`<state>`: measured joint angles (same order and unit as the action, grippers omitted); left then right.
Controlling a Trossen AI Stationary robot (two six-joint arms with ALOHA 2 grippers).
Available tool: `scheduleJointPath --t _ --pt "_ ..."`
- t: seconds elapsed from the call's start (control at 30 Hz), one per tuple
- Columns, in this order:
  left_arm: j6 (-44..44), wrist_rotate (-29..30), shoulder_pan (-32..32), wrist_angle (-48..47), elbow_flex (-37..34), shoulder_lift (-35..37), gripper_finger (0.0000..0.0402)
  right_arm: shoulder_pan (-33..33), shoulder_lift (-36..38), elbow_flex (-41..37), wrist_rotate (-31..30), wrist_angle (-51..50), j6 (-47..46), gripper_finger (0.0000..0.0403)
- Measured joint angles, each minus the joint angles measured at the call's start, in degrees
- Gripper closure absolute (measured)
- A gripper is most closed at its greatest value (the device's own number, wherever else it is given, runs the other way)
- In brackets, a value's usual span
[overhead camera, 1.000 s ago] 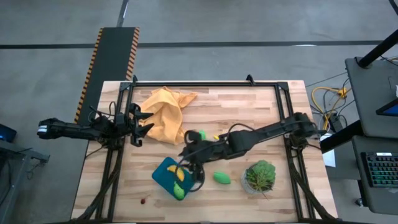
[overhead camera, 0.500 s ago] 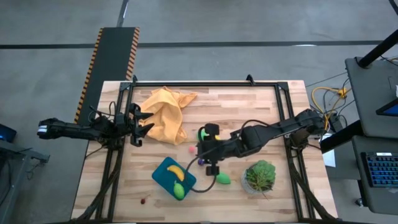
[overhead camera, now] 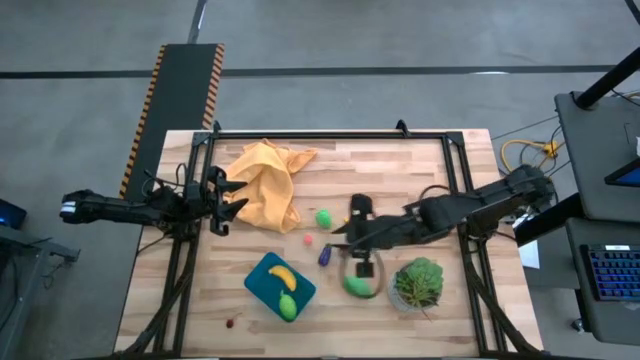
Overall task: Pick and placing Produce into tupperware
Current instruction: Put the corn into the blue bin
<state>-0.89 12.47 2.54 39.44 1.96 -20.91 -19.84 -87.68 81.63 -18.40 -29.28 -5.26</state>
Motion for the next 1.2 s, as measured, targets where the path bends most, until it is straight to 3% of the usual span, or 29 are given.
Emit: scheduleJointPath --t 0.27,0.43,0.53,0.77,1.07,1.2 --pt "0.0 0.0 0.0 0.1 0.0 0.0 0.0196 0.0 17.6 -26.2 -1.5 19.1 -2.2 0.0280" --pt "0.0 0.0 0.0 0.0 0.0 0.0 0.0196 1.2 25.1 -40.2 -10.5 19.7 -11.5 0.0280" --pt "0.0 0.0 0.0 0.0 0.0 0.0 0.0196 2.0 27.8 -45.2 -11.7 21.1 -17.7 0.0280" --pt "-1.2 0.1 0.0 0.1 0.0 0.0 0.0196 2.9 26.8 -47.4 -11.7 23.5 -22.3 0.0268" --pt "-1.4 0.2 0.0 0.1 0.0 0.0 0.0196 5.1 17.1 -42.3 -11.7 23.6 -24.0 0.0159" --pt "-1.4 0.2 0.0 0.1 0.0 0.0 0.0196 7.6 11.7 -39.1 -11.7 23.7 -25.0 0.0134"
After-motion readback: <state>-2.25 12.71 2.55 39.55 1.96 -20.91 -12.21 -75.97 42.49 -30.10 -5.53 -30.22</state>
